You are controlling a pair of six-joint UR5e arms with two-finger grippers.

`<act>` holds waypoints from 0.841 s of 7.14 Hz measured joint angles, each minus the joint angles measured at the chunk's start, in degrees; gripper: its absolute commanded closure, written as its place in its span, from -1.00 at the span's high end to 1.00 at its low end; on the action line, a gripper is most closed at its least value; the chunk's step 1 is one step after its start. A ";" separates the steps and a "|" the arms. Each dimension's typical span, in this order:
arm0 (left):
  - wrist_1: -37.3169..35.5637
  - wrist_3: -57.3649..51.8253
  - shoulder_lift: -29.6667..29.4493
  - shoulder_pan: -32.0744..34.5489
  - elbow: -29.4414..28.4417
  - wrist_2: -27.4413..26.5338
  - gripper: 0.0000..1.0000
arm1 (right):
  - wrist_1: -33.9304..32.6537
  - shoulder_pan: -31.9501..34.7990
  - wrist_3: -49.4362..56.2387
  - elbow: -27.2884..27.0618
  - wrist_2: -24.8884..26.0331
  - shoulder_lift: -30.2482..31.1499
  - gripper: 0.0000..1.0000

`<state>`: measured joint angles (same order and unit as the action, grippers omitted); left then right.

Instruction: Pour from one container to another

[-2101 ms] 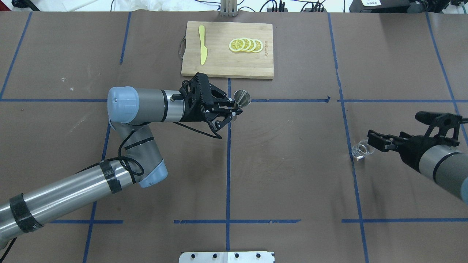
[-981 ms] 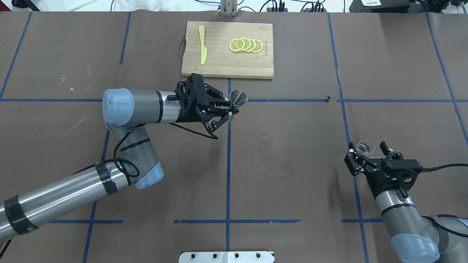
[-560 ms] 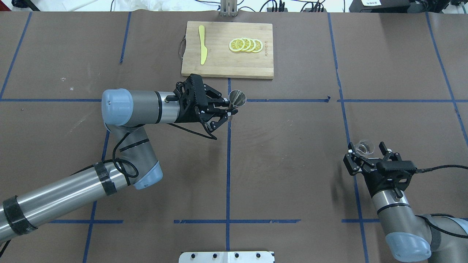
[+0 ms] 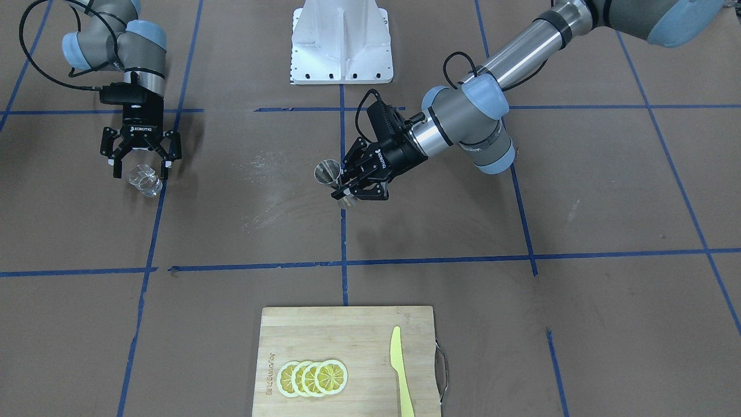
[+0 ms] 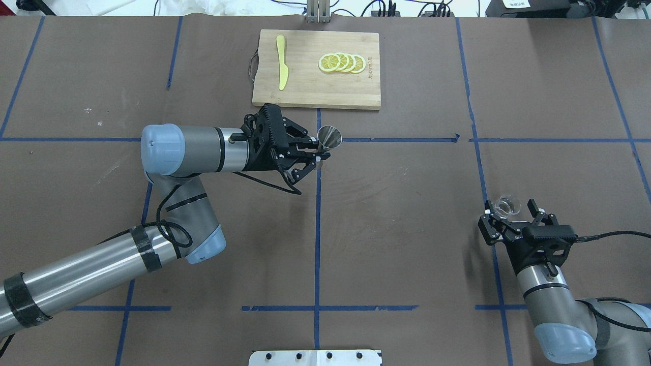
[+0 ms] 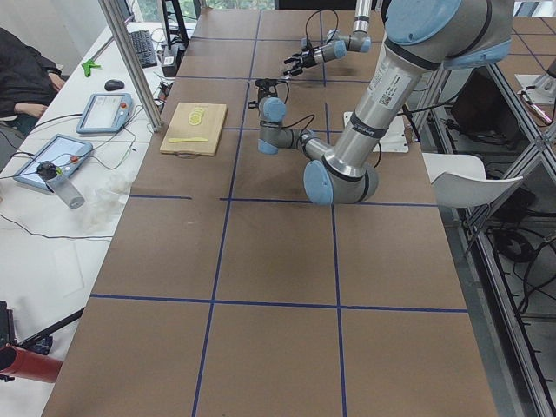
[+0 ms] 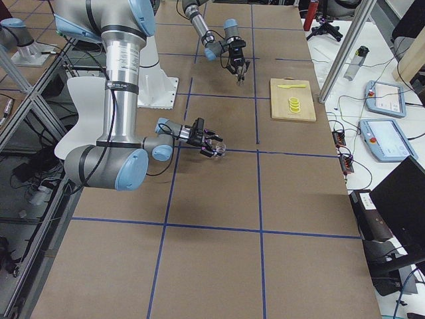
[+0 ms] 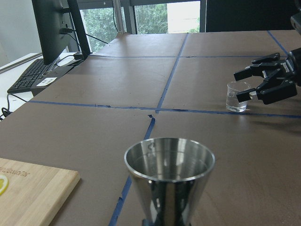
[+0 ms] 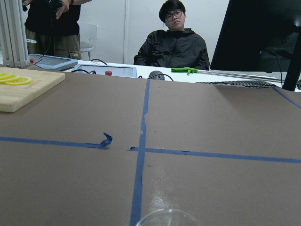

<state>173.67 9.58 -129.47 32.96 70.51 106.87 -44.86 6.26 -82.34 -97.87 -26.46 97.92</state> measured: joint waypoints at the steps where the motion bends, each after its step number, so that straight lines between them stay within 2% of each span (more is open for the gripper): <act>1: 0.00 0.00 0.00 0.00 -0.02 0.00 -1.00 | 0.08 0.00 -0.06 1.25 0.00 -0.92 0.92; 4: 0.08 0.00 0.00 0.00 0.03 0.00 -1.00 | 0.90 0.17 -0.16 2.46 0.00 -1.79 -0.09; 6: 0.09 0.00 0.00 0.00 0.01 0.00 -1.00 | 1.71 0.21 -0.19 2.77 0.00 -1.75 -0.09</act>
<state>173.76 9.58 -129.46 32.96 70.52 106.88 -43.15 6.48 -82.53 -95.10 -26.46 96.17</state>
